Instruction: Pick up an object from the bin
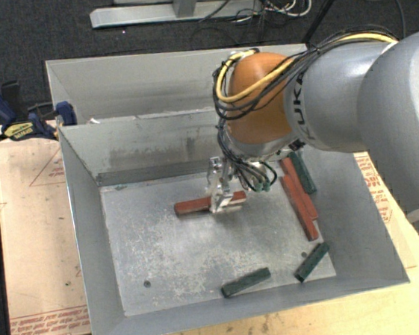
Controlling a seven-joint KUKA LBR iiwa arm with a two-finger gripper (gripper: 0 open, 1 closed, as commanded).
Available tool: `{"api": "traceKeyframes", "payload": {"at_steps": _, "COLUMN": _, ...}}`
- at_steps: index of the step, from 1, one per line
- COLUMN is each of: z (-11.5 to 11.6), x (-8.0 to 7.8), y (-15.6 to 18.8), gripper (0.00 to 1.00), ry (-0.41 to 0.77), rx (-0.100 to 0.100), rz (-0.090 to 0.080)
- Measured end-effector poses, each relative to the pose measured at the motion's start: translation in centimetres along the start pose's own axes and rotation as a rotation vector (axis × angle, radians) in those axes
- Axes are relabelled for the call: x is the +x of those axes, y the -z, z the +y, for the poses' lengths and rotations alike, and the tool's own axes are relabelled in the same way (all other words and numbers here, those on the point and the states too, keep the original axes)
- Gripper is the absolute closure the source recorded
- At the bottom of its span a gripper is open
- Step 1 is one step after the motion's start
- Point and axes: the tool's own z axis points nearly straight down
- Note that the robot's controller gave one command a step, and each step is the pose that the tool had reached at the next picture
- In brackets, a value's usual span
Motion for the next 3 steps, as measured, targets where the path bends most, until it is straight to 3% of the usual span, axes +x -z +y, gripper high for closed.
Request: {"api": "traceKeyframes", "payload": {"at_steps": 3, "z": 0.0, "x": 0.0, "y": 3.2, "gripper": 1.0, "ry": -0.001, "rx": 0.0, "rz": 0.006}}
